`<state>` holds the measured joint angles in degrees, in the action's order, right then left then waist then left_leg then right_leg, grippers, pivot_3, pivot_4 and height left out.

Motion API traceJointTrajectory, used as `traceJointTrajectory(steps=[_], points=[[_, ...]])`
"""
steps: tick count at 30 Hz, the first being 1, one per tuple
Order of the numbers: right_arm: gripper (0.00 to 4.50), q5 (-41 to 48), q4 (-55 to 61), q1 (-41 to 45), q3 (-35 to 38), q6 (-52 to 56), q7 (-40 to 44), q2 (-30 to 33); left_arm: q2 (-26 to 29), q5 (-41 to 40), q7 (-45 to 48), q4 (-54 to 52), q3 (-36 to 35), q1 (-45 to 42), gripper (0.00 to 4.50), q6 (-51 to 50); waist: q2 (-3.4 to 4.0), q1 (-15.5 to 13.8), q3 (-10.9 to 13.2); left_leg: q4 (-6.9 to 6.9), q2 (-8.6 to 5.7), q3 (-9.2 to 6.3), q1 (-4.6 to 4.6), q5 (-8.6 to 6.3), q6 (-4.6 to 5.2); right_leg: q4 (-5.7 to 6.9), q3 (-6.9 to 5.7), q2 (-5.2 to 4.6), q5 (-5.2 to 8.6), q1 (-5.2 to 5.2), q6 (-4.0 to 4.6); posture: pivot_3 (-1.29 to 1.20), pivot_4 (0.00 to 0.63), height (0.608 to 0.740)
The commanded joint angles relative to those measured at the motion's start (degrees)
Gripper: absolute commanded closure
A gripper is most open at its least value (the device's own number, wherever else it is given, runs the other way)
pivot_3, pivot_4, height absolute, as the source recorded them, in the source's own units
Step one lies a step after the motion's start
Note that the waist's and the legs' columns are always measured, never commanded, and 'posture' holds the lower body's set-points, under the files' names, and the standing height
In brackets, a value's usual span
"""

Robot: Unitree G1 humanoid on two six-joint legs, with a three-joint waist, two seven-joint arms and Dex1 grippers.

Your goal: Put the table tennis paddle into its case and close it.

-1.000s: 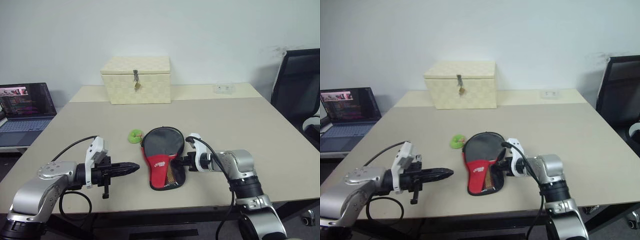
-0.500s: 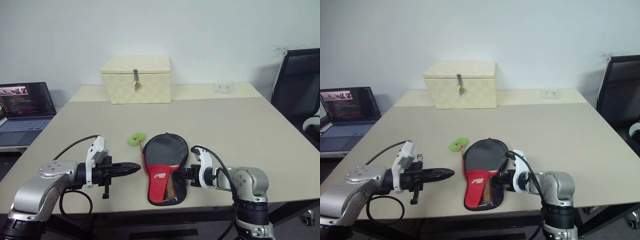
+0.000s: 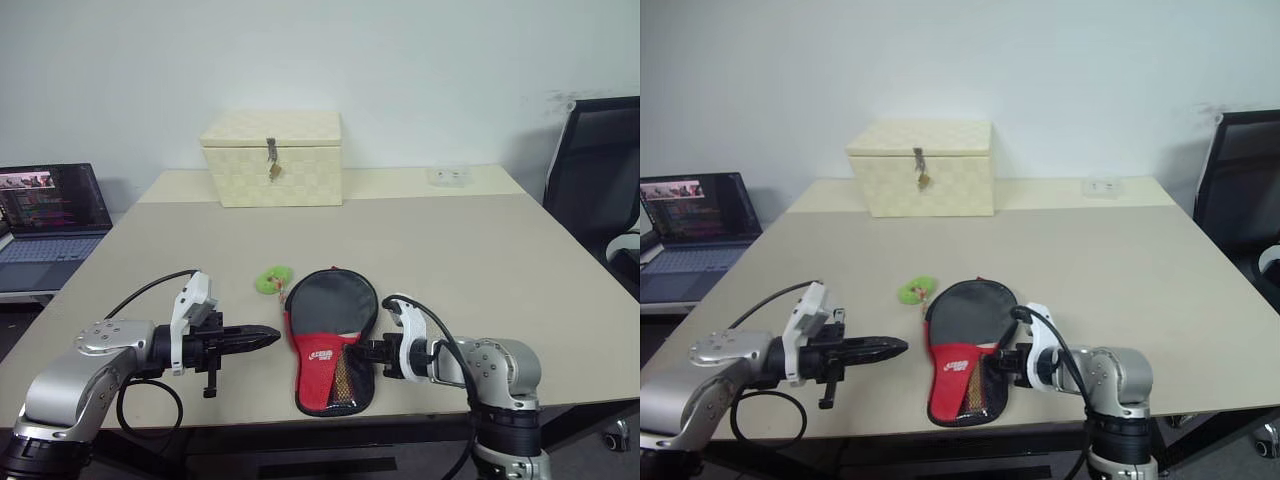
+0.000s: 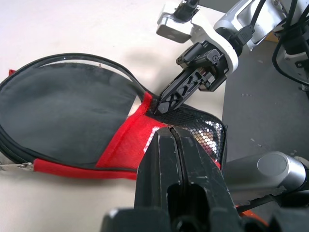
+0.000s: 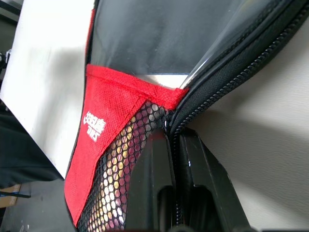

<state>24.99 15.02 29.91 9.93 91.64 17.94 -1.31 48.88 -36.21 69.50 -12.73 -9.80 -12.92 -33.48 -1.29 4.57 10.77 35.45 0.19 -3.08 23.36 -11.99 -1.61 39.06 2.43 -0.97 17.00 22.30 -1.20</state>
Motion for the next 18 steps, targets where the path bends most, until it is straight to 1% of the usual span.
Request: traceJointTrajectory(steps=[1, 4, 7, 9, 11, 12, 13, 14, 16, 18], points=[[4.46, 1.33, 1.28, -0.25, -0.52, 0.51, 0.34, 0.38, 0.55, -0.10, 0.09, -0.26, -0.15, -0.49, 4.50, 0.64, 0.00, -0.01, 0.00, -0.02, -0.01, 0.00, 0.01, 0.00, 0.00, -0.03, 0.00, 0.00, 0.00, 0.00, -0.01, 0.00, 0.150, 0.740], [4.46, 1.63, 1.25, -0.19, -0.87, 0.33, 0.09, 0.19, 0.40, -0.08, -0.11, -0.24, 0.03, -0.54, 4.50, 0.81, 0.00, -0.01, 0.00, -0.08, -0.01, -0.01, 0.02, 0.00, 0.00, -0.04, 0.01, -0.01, -0.01, 0.02, 0.00, 0.00, 0.150, 0.740], [3.74, 1.66, 1.90, -0.07, -0.44, 0.35, -0.65, -0.71, 0.34, -0.02, -0.23, -0.04, 0.09, -0.62, 4.50, 1.02, 0.00, -0.01, 0.00, -0.11, 0.00, -0.05, 0.02, 0.00, 0.00, -0.04, 0.01, 0.00, -0.01, 0.02, 0.00, 0.00, 0.150, 0.740], [3.09, 1.94, 3.29, -0.12, -2.33, -0.64, -0.35, 0.74, 0.32, 0.11, -0.34, 0.16, -0.02, -0.57, 4.50, 1.22, 0.00, -0.01, 0.00, -0.11, 0.00, -0.04, 0.02, 0.00, 0.00, -0.04, 0.00, 0.00, -0.01, 0.03, 0.00, 0.00, 0.150, 0.740], [2.44, 2.23, 5.20, -0.42, -6.58, -3.80, 1.42, 4.64, 0.24, 0.29, -0.66, 0.22, -0.15, -0.46, 4.50, 1.39, 0.01, 0.00, 0.00, -0.11, 0.00, -0.04, 0.02, 0.00, 0.00, -0.04, 0.00, 0.00, -0.01, 0.03, 0.00, 0.00, 0.150, 0.740], [2.09, 2.13, 7.69, -0.80, -11.49, -8.23, 4.97, 9.76, 0.02, 0.61, -1.35, 0.55, -0.33, -0.50, 4.50, 1.51, 0.00, 0.01, 0.00, -0.11, 0.00, -0.03, 0.02, 0.00, 0.00, -0.04, 0.00, -0.01, 0.00, 0.04, 0.00, 0.00, 0.150, 0.740], [1.71, 2.93, 9.94, -0.90, -14.26, -11.09, 8.24, 13.41, -0.24, 0.99, -2.14, 1.03, -0.47, -0.55, 4.50, 1.56, 0.03, 0.00, 0.02, -0.11, -0.01, -0.03, 0.02, 0.00, 0.00, -0.06, 0.00, -0.01, 0.00, 0.02, -0.01, 0.00, 0.150, 0.740], [1.46, 3.56, 11.32, -1.03, -16.08, -13.28, 10.53, 15.94, -0.41, 1.23, -2.69, 1.37, -0.54, -0.59, 4.50, 1.59, 0.04, -0.08, 0.04, -0.12, -0.05, -0.02, 0.03, 0.00, 0.00, -0.08, -0.02, -0.02, 0.00, 0.04, -0.03, 0.00, 0.150, 0.740], [0.74, 5.53, 12.70, -0.90, -16.72, -15.29, 13.26, 18.24, -0.47, 1.62, -3.21, 1.74, -0.50, -0.40, 4.50, 1.89, 0.00, -0.15, 0.04, -0.11, -0.10, -0.02, 0.04, 0.00, 0.00, -0.11, -0.08, -0.07, 0.13, 0.02, -0.28, 0.00, 0.150, 0.740], [0.06, 7.75, 15.51, 0.28, -18.05, -19.39, 19.30, 22.79, -0.64, 1.49, -3.75, 1.98, -0.58, -0.30, 4.50, 1.80, -0.01, -0.10, 0.04, -0.11, -0.05, -0.05, 0.04, 0.00, 0.00, -0.09, -0.06, -0.05, 0.13, 0.02, -0.27, 0.00, 0.150, 0.740]])
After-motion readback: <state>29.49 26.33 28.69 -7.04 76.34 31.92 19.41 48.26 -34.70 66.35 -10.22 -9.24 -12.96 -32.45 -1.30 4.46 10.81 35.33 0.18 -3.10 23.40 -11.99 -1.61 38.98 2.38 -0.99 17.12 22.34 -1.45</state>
